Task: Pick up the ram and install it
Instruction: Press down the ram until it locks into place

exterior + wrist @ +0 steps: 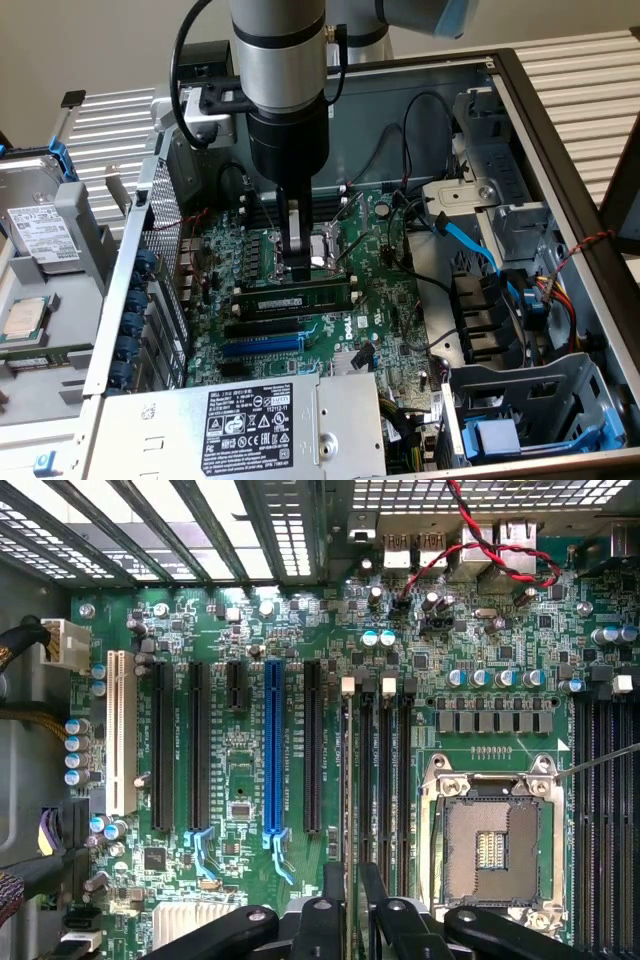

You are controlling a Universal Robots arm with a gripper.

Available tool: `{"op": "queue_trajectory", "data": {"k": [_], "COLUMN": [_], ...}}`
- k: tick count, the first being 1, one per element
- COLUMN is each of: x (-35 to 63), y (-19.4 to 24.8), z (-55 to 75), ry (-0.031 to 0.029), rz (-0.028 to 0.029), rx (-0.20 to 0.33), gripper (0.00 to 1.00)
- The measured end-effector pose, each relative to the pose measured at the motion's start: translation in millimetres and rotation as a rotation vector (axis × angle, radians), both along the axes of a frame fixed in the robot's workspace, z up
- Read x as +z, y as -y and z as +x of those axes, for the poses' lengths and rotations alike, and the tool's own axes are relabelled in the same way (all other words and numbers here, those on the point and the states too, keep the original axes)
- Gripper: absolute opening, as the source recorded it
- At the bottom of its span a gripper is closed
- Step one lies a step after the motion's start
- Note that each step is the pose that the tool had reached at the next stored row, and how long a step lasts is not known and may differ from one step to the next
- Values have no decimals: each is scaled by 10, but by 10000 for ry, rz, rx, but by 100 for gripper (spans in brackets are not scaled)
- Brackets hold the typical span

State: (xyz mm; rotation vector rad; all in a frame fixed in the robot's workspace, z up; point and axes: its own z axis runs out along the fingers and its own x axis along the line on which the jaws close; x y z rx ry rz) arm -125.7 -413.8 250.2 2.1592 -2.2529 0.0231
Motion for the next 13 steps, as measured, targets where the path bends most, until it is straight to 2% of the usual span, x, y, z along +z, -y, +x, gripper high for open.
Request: {"op": "queue_trajectory", "data": {"k": [1,8,13], "x": [0,-8,-68], "y": [0,0,-18], "z": [0,-17,-42], "ry": [0,-6,-9], "rz": [0,-3,-51], "rx": [0,-4,-4], "gripper": [12,11,11]}}
